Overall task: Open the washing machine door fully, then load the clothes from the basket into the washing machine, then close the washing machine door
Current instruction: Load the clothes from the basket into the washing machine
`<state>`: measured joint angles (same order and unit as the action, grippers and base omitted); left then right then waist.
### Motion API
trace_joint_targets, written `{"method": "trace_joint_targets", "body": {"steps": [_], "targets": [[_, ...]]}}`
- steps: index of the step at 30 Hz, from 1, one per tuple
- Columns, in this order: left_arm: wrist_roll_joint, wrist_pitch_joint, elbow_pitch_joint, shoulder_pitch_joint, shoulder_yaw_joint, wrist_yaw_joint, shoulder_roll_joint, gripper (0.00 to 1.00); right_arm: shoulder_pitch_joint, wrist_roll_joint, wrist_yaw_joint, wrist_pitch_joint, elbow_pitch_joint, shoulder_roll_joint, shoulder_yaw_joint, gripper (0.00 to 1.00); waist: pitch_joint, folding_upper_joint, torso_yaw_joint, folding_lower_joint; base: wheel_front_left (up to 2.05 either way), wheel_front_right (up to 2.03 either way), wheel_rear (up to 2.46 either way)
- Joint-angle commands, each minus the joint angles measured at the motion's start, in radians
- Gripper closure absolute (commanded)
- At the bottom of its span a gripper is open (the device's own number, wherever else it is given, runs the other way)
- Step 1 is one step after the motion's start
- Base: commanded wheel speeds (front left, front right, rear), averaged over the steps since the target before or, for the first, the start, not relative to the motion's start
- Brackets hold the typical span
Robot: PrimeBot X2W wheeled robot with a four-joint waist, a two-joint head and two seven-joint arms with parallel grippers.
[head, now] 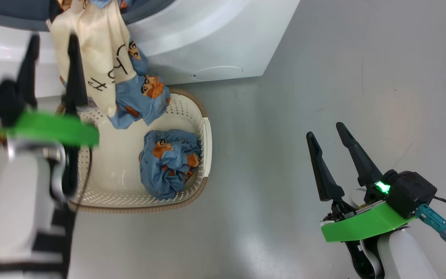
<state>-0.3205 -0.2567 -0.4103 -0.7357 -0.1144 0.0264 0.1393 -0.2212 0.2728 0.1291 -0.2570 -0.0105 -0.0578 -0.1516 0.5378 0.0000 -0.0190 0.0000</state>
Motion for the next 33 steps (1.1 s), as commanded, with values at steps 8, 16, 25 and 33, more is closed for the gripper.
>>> {"method": "trace_joint_targets", "body": {"steps": [8,16,25,33], "targets": [[0.011,-0.005,0.298,0.338,0.086,-0.043,0.014,0.0,0.038,-0.02,0.002,-0.005,0.034,0.008,-0.026,0.0,-0.006,0.0,0.005,0.0,0.0,0.0,0.0],[0.021,-0.005,0.433,0.528,0.109,-0.068,0.013,0.0,0.037,-0.027,0.002,-0.005,0.036,0.008,-0.026,0.0,-0.004,0.0,0.006,0.0,0.0,0.0,0.0],[0.02,-0.005,0.496,0.643,0.135,-0.105,-0.01,0.0,0.034,-0.025,0.002,-0.005,0.034,0.008,-0.028,0.0,-0.002,0.0,0.004,0.0,0.0,0.0,0.0],[0.01,-0.005,0.502,0.65,0.144,-0.1,-0.016,0.0,0.029,-0.024,0.002,-0.005,0.03,0.008,-0.026,0.0,0.007,0.0,0.002,0.0,0.0,0.0,0.0]]}}
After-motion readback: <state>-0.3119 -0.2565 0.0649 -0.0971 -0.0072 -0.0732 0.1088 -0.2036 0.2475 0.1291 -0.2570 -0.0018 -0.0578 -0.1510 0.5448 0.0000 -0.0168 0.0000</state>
